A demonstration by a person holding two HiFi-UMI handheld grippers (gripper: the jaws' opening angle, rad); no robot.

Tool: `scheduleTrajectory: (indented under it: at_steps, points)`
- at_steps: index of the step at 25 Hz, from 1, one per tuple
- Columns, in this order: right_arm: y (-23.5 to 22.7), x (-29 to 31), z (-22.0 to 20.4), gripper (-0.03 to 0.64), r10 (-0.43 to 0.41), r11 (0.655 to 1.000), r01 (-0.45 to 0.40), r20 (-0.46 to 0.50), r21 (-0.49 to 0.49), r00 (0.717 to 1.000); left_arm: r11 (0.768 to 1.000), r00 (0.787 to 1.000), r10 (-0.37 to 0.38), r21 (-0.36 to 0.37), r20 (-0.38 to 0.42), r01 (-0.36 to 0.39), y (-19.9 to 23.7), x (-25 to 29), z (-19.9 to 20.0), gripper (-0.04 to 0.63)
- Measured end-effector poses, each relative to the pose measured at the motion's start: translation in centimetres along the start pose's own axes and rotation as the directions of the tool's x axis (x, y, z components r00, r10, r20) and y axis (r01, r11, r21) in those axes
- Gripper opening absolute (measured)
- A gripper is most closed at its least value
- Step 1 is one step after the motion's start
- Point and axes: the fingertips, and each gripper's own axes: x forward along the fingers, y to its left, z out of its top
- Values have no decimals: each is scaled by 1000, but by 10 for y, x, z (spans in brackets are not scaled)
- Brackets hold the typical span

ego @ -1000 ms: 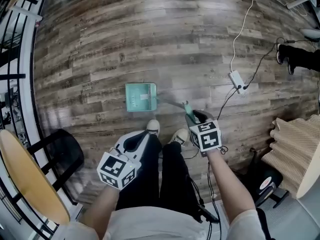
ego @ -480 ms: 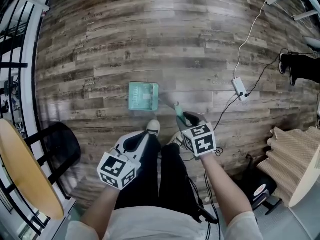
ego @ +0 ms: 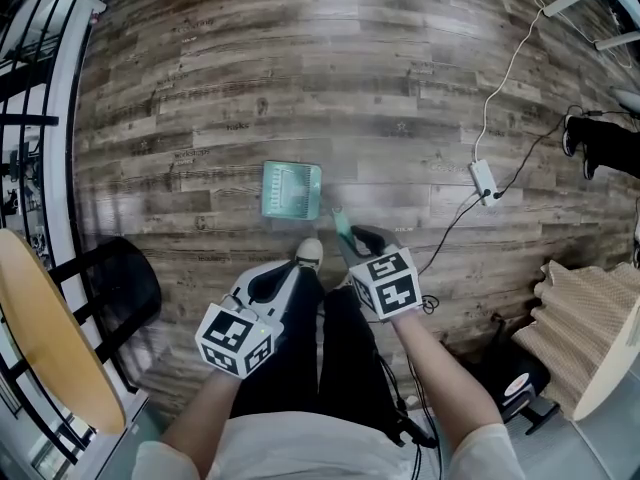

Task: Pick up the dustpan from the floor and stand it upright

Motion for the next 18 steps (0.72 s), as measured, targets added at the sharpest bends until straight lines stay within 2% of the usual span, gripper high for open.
scheduleTrajectory:
  at_steps: [11, 14, 18]
  points:
    - [24, 13, 12, 86, 47, 999, -47, 5, -10, 999, 1000, 1000, 11, -9, 6, -11, 7, -4, -4, 23]
    - [30, 15, 16, 43, 58, 998, -58, 13, -7, 998, 1000, 1000, 9, -9, 6, -9, 7, -6, -5, 25]
    - [39, 20, 19, 38, 62, 998, -62, 15, -24, 998, 1000, 1000, 13, -9, 6, -13, 10, -9, -6, 25]
